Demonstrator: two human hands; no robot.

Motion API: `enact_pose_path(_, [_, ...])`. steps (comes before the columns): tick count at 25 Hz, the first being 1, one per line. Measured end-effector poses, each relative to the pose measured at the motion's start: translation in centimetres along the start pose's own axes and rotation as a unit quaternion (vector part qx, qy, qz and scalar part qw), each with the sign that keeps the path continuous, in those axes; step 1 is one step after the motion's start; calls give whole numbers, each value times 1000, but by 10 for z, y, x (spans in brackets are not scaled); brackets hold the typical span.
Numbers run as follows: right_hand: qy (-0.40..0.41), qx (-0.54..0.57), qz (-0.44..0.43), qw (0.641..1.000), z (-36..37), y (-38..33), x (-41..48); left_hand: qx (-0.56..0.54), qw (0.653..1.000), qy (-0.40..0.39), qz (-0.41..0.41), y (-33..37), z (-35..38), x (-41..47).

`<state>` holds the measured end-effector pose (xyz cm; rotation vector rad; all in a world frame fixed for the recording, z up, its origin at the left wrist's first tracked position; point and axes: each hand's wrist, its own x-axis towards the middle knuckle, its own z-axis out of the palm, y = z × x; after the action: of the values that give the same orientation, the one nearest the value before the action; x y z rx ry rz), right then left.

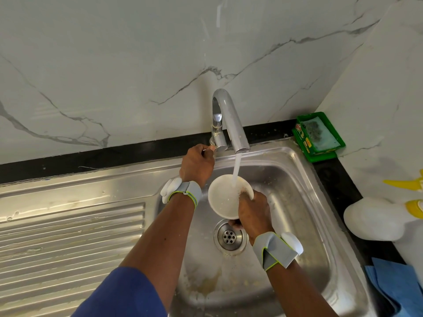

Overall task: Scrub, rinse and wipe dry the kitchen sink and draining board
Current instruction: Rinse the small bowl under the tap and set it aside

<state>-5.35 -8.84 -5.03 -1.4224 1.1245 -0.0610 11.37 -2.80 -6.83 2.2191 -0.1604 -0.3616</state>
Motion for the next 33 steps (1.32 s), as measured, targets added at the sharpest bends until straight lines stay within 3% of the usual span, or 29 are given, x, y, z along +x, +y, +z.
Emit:
enact_pose_path(16, [-2,-8,6,1000,-9,2,0,-30,997,-4,-69,20,-18,-2])
enact_pose_path(20, [-5,-12,10,1000,-11,3,2,105,994,14,12,52,-26,-8])
enact_pose_path(25, [-3,5,17,1000,-23,0,10,285,946,-14,153,73,-22,-15])
enact_pose_path(29, [-8,20,41,999,-25,-12,45,314,934,-17,171,67,-20,-17])
enact_pose_path(33, [-67,-41,55,995,-26,-41,83,319,934,-33,155,73,-21,-20])
